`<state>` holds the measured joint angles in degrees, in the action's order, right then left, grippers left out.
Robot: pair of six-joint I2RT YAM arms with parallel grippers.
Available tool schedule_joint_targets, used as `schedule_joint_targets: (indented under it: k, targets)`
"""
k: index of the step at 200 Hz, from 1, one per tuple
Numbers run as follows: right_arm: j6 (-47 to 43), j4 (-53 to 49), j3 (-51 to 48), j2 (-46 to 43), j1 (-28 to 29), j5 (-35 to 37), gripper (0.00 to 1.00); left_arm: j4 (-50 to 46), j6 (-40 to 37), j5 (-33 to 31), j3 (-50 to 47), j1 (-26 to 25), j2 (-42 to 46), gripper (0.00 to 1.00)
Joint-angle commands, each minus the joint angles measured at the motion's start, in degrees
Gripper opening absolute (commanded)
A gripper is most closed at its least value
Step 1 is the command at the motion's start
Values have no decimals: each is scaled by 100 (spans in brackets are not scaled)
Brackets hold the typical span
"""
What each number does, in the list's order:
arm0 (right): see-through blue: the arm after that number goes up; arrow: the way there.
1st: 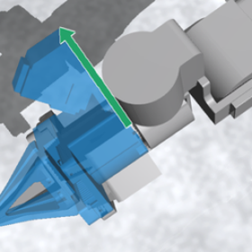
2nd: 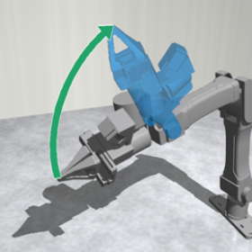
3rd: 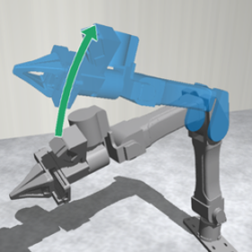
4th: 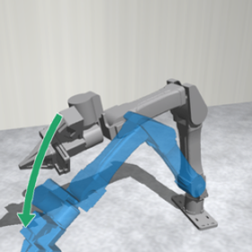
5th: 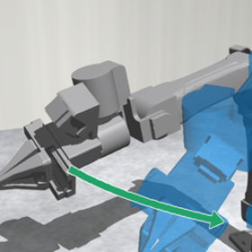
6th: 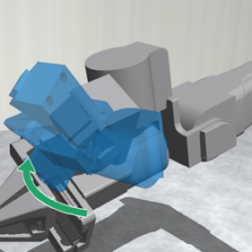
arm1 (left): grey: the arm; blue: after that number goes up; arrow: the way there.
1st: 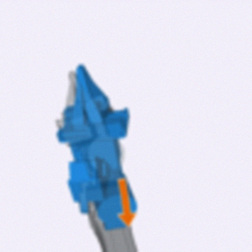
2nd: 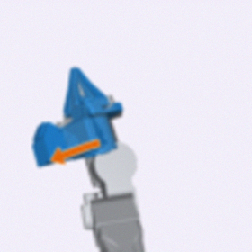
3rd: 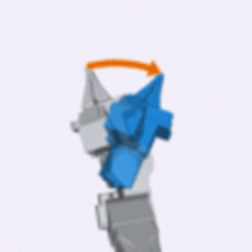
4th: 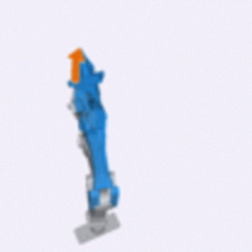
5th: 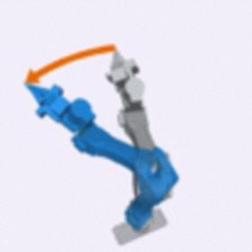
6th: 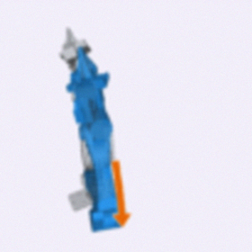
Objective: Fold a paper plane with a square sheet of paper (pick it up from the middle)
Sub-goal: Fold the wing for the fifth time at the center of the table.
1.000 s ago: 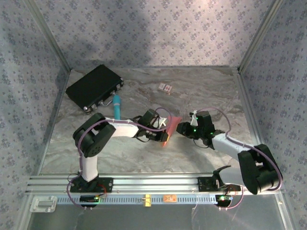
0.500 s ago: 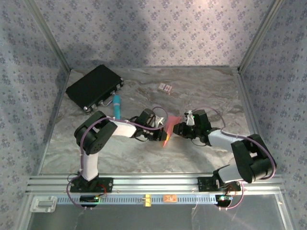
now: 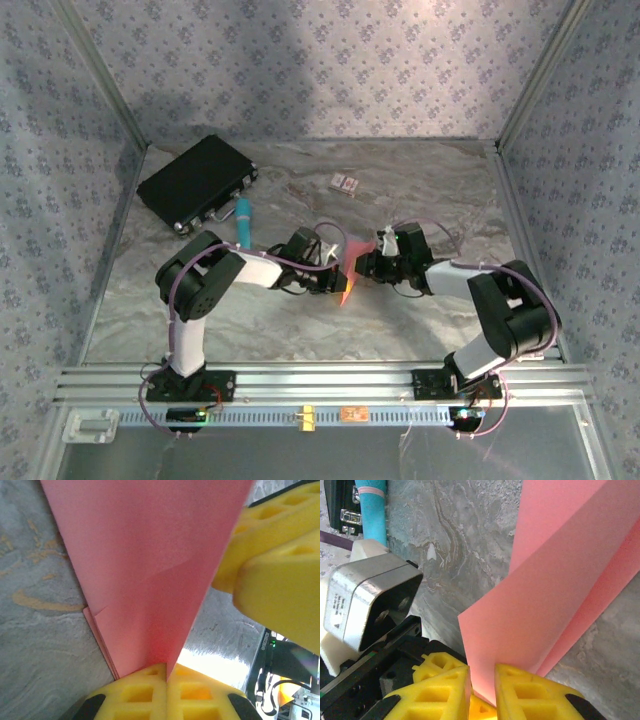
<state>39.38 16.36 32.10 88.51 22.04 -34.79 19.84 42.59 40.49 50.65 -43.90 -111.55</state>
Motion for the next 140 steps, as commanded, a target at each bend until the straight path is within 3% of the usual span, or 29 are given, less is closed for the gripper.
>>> schedule_joint_targets:
  k: [1,140]
  targets:
    - [-72,156,163,203,-26,-164,21,193,165,43,-191,74,-108,0]
    - [-35,378,311,683,-126,-359,20,160,451,12,-213,167,-220,0]
